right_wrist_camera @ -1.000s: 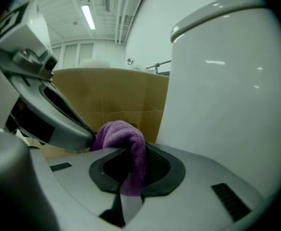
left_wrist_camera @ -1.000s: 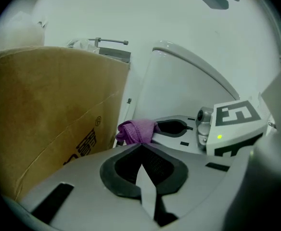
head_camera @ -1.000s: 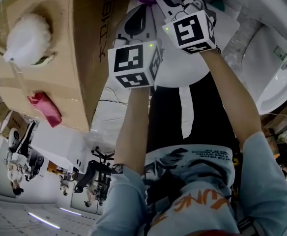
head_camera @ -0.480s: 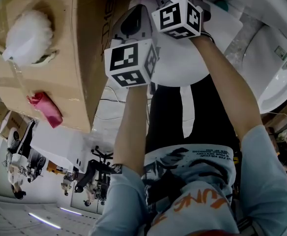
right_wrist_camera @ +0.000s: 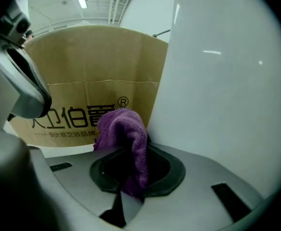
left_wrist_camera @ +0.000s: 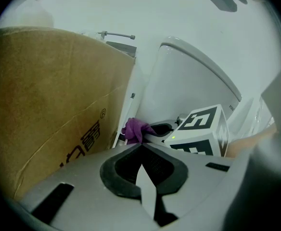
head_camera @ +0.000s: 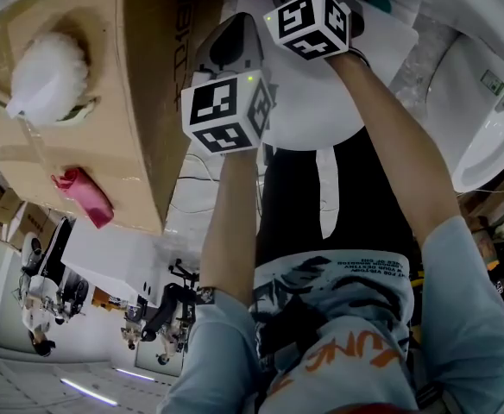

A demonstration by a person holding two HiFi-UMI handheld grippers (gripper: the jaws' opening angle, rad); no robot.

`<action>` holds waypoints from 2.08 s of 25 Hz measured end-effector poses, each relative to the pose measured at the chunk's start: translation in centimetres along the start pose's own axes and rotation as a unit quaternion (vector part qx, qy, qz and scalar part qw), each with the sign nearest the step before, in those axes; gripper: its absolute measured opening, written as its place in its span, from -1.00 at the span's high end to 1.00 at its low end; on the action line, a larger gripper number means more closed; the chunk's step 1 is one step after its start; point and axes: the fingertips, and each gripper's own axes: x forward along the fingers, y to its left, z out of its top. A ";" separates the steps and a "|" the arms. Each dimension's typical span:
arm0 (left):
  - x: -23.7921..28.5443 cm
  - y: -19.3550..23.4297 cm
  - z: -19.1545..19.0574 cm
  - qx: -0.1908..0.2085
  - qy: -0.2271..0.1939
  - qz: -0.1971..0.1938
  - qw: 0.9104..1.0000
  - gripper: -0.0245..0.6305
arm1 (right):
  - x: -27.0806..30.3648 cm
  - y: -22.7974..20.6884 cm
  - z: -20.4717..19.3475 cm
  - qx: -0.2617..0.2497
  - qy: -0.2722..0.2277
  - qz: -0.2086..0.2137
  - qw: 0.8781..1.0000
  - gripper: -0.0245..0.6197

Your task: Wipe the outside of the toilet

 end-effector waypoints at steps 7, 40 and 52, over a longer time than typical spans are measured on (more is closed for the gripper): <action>0.1 -1.1 -0.3 0.004 0.005 -0.005 1.000 0.85 | -1.1 -0.8 -1.3 0.025 0.010 -0.008 1.000 0.72; 2.9 -11.6 -2.7 0.035 0.040 -0.061 0.997 0.85 | -10.3 -6.6 -11.1 0.109 0.027 -0.053 0.992 0.72; 5.3 -16.5 -3.3 0.054 0.061 -0.086 0.993 0.85 | -14.6 -9.9 -16.1 0.097 0.043 -0.081 0.991 0.72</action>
